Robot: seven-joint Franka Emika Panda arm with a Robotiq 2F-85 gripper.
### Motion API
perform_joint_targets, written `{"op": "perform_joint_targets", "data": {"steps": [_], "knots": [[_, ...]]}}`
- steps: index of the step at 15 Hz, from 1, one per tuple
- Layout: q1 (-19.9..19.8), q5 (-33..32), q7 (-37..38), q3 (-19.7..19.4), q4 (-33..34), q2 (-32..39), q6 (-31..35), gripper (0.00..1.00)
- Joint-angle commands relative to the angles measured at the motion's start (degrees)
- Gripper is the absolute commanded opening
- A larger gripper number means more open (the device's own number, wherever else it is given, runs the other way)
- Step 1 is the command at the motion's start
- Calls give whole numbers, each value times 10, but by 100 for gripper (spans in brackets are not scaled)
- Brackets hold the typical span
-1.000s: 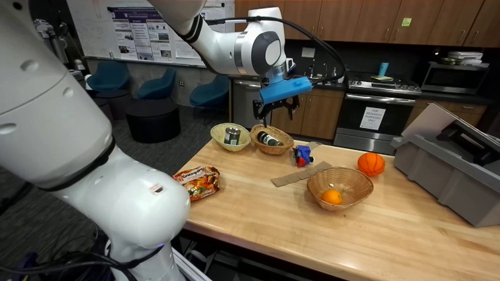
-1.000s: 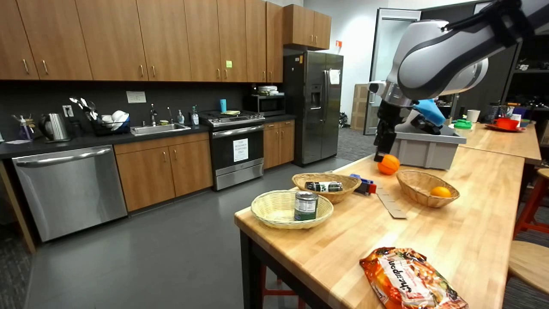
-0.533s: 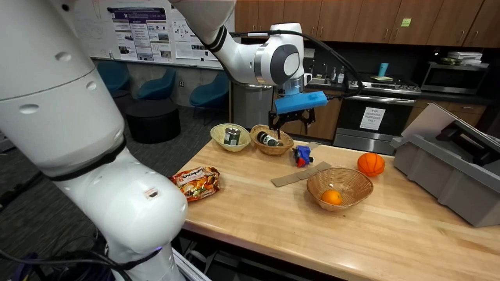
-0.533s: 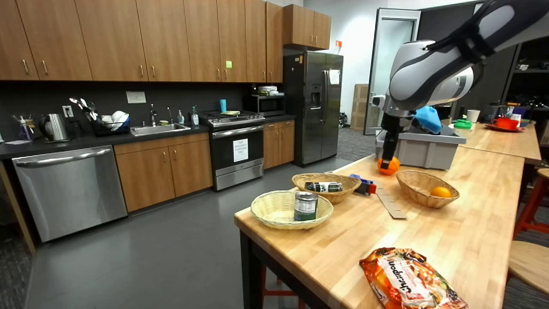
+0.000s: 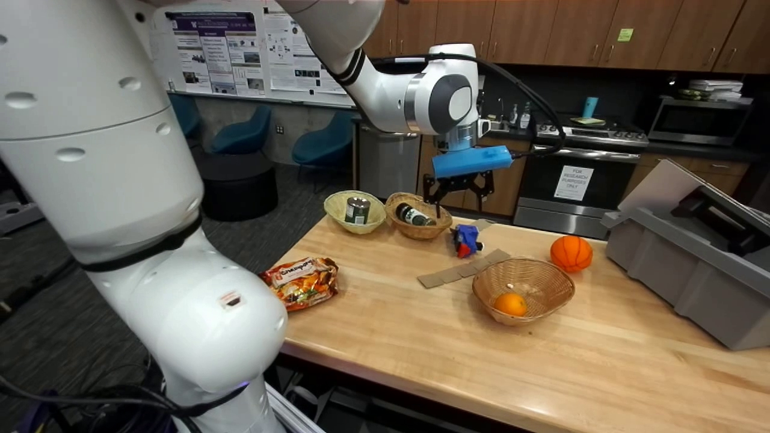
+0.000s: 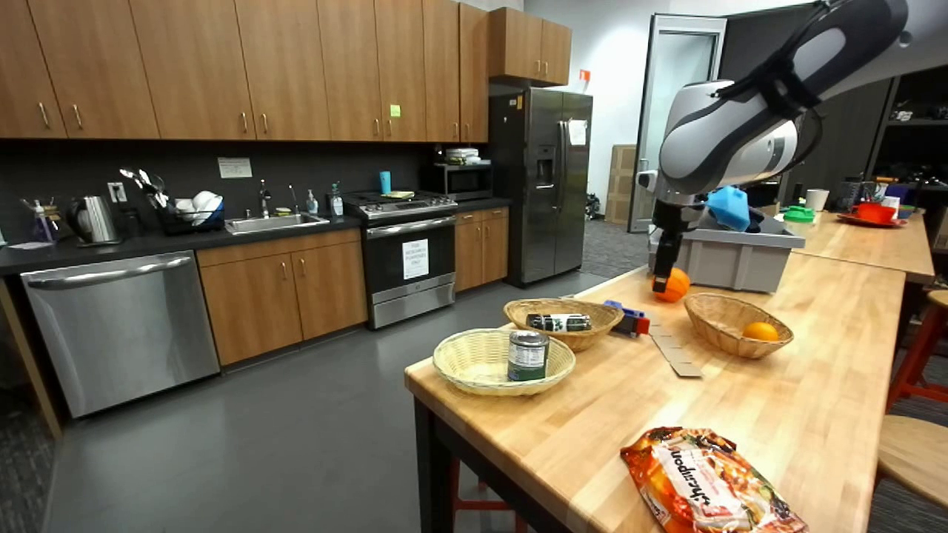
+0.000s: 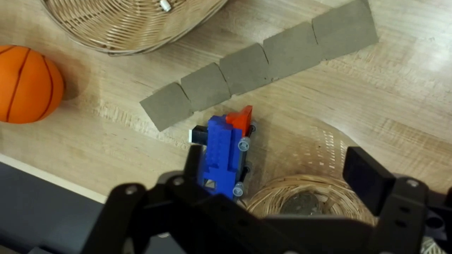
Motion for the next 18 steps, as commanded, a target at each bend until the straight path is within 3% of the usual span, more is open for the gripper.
{"op": "perform_joint_targets", "data": {"steps": [1,18], "knots": [[-2,6,6,15,29,25,-12,100],[-15,-4,33,28,49,91,6,100]]}}
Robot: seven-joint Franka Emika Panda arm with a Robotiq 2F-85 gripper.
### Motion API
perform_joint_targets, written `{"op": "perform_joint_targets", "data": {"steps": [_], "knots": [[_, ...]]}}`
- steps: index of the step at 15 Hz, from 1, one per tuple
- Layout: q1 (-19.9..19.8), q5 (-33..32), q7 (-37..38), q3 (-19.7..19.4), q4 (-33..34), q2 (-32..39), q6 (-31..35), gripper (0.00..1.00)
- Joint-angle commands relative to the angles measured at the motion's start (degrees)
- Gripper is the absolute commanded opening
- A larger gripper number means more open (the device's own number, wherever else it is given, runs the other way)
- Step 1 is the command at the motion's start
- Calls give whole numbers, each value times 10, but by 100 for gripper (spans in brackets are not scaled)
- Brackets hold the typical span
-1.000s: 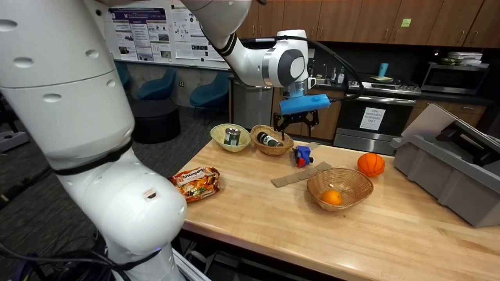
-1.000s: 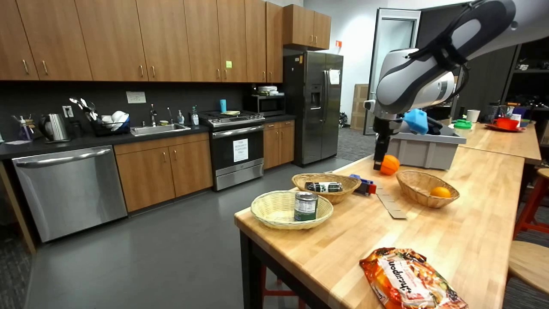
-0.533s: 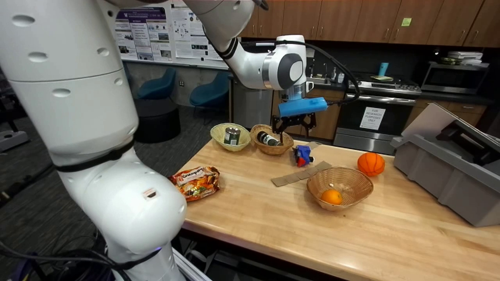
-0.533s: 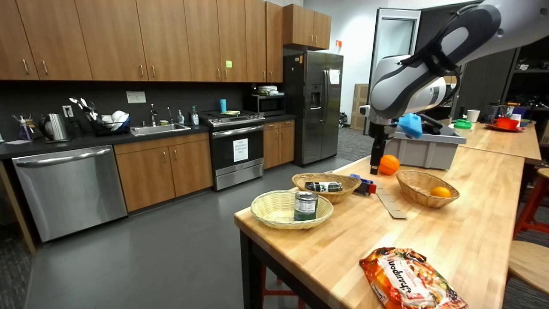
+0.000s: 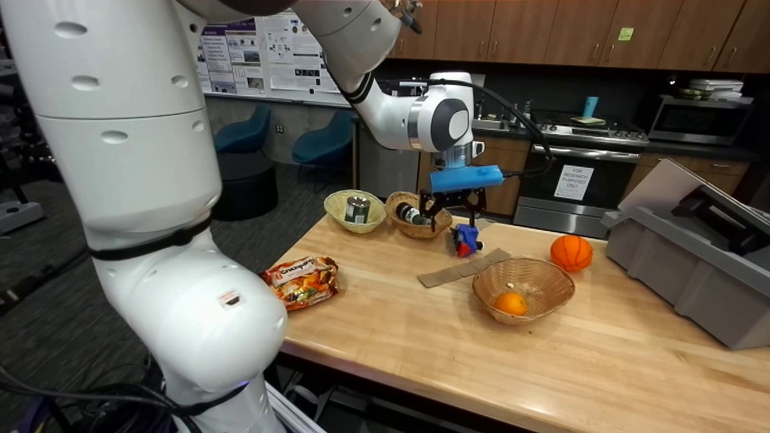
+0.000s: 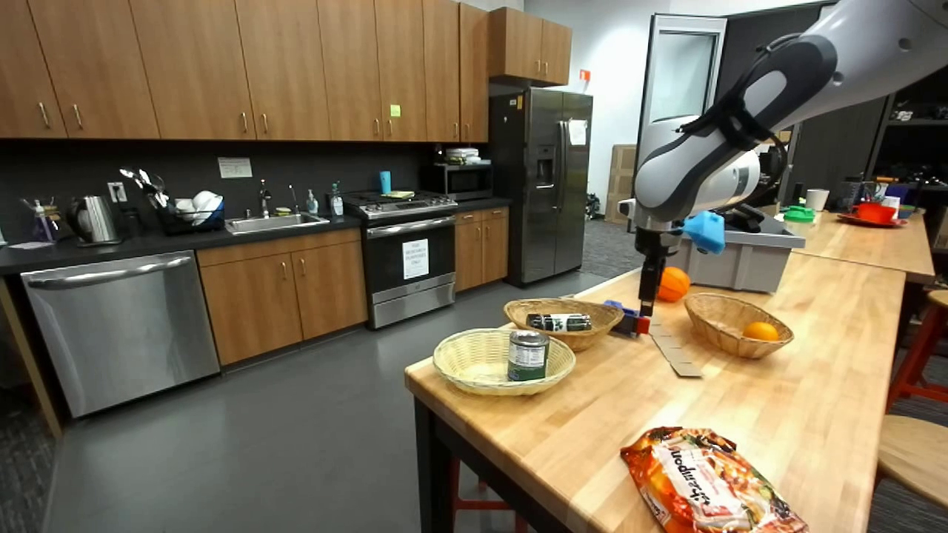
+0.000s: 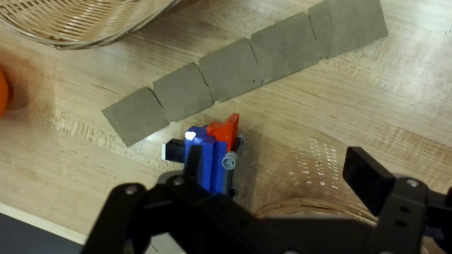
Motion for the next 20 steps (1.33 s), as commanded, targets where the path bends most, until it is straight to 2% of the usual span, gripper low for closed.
{"op": "perform_joint_targets", "data": {"steps": [1,12,16,20], "knots": [[-10,-11,23,7,25,14,10,100],[-47,-20,-35,-5,60,44,68,100],[-49,-3,-64,4,60,51,79,100],[-46,41,-126,23,64,47,66,100]]}}
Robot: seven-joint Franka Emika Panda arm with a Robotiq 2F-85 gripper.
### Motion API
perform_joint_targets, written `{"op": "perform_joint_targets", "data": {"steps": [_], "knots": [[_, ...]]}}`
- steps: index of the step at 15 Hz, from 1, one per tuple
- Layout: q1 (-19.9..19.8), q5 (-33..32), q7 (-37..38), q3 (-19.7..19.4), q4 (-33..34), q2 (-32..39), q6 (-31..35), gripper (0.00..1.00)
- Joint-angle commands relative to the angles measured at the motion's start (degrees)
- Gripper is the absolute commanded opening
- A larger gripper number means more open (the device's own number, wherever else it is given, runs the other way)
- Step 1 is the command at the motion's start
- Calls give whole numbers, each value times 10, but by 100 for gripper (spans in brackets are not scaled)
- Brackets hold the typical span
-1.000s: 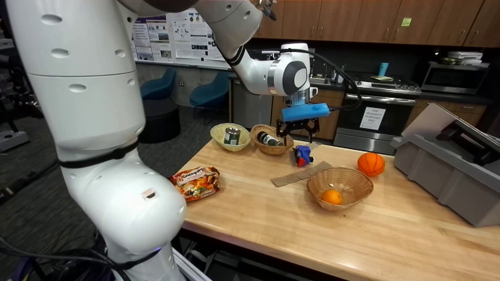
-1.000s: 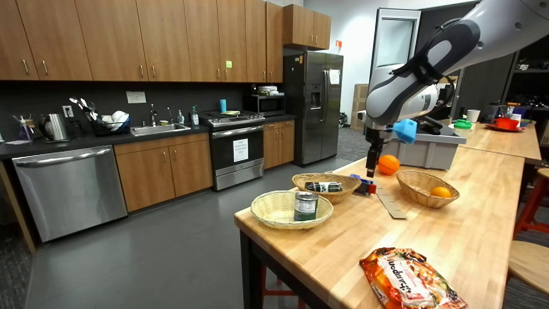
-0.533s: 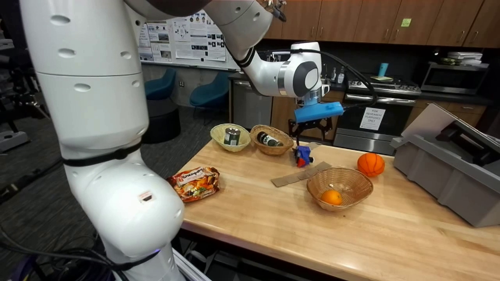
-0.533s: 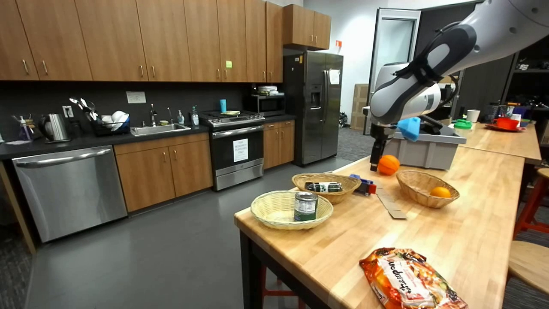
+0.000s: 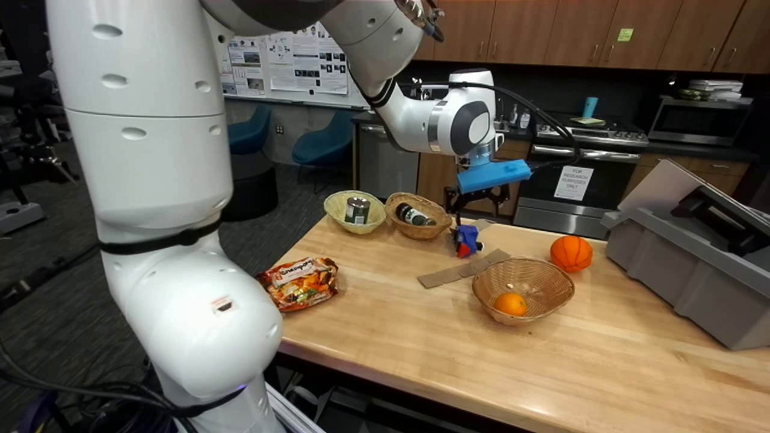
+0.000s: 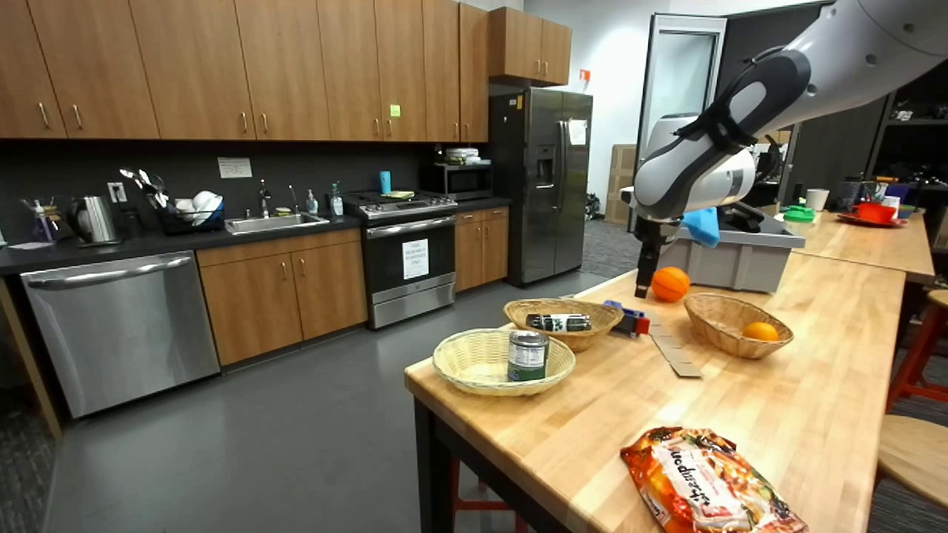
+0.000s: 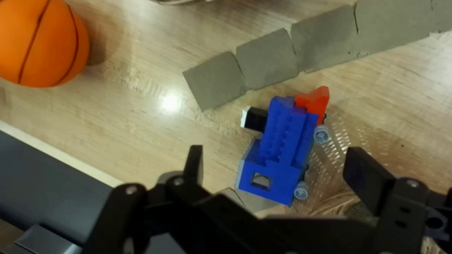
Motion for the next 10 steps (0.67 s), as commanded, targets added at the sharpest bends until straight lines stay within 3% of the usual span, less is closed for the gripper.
{"op": "perform_joint_targets", "data": {"steps": [1,10], "knots": [[-1,31,-51,15,15,2,-14,100],[-1,34,-53,18,8,2,-30,100]]}}
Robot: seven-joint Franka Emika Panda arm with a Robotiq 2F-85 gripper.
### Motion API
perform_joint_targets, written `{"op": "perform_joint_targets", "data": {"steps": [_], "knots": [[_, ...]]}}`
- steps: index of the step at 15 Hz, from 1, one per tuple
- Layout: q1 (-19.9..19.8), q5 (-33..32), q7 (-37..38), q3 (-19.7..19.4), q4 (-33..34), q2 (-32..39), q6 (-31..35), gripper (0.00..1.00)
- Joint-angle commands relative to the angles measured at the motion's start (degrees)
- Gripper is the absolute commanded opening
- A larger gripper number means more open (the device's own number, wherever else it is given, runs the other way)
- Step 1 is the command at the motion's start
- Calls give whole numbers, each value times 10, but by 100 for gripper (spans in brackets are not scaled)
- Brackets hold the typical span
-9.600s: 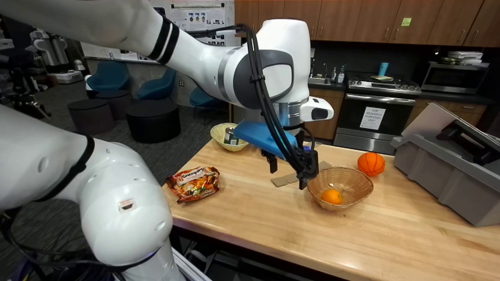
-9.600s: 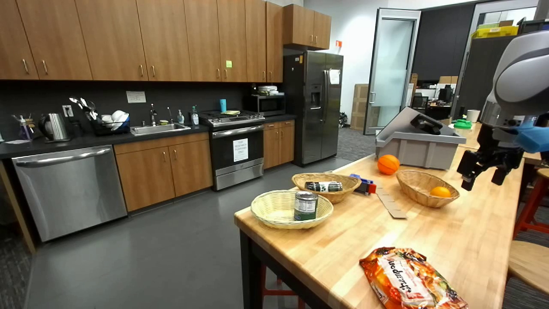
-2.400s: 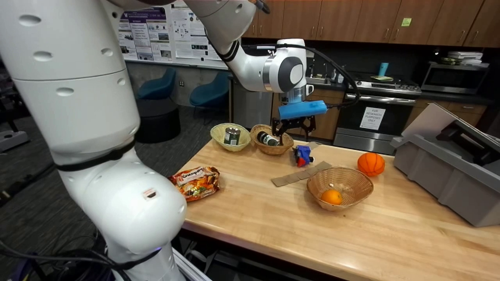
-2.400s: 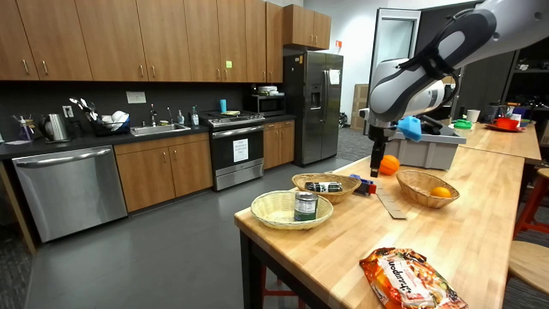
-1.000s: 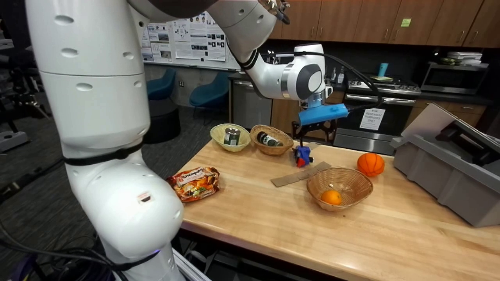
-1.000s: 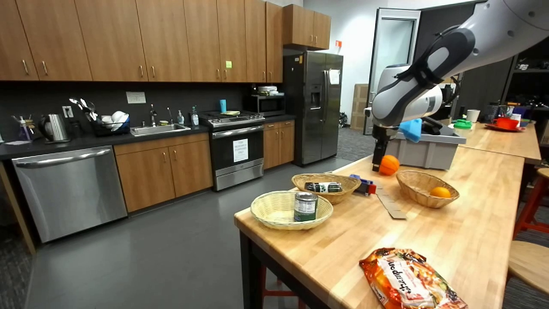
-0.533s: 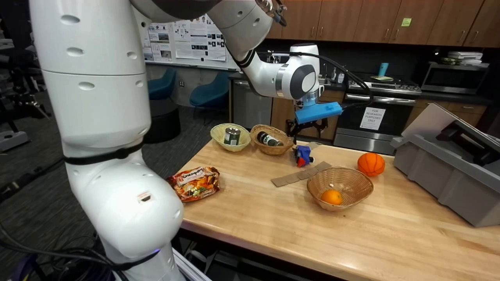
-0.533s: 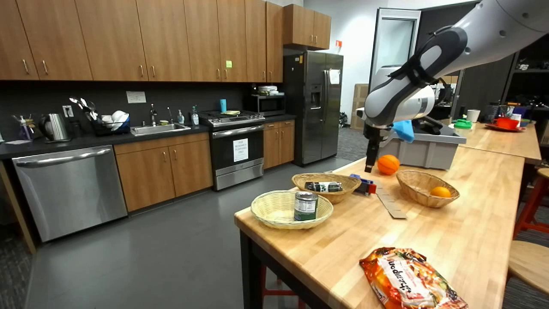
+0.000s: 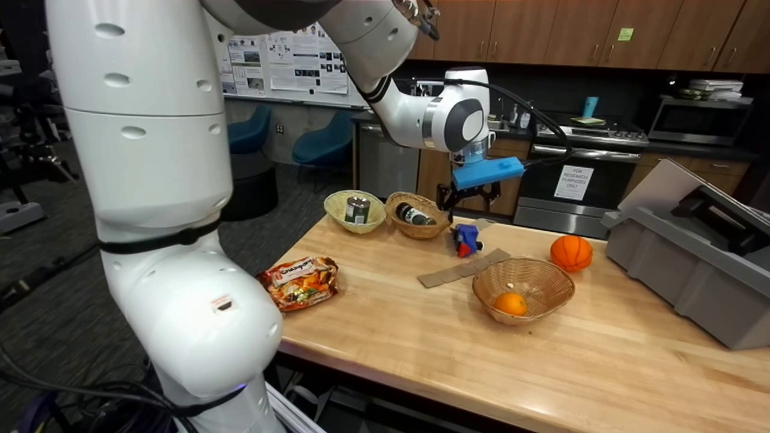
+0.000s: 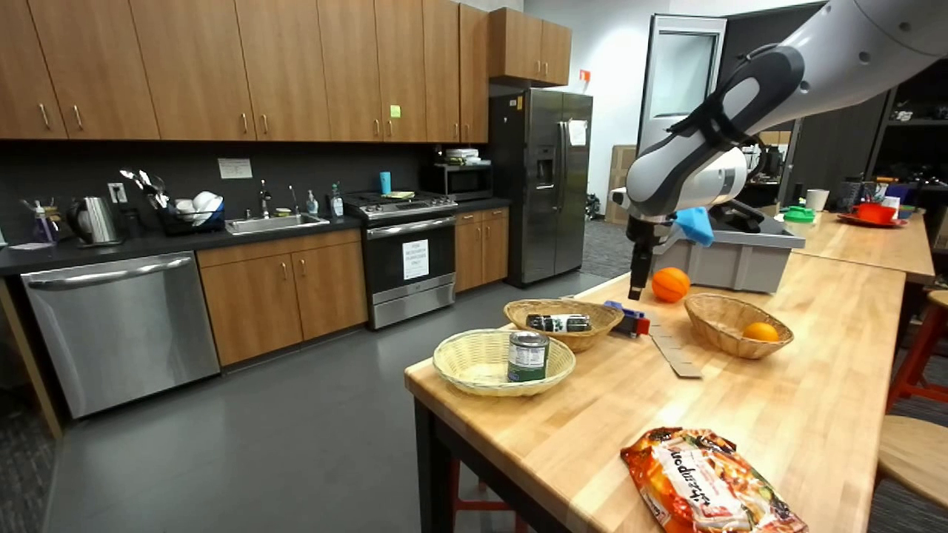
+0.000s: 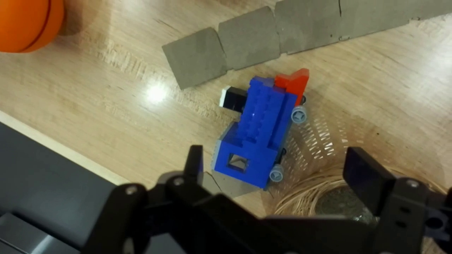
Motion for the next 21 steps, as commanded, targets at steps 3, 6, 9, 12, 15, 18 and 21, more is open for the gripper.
{"op": "perform_joint_targets", "data": {"steps": [3,6,9,12,15,18,21], "knots": [[1,23,-21,8,2,8,-24,100],[2,29,-19,14,1,15,-32,100],[1,24,-7,15,2,25,-32,100],[-1,20,3,13,0,27,-28,100],[-3,4,21,5,2,32,-16,100],[-6,1,29,0,5,34,-9,100],[-6,4,30,-2,10,40,0,100]]}}
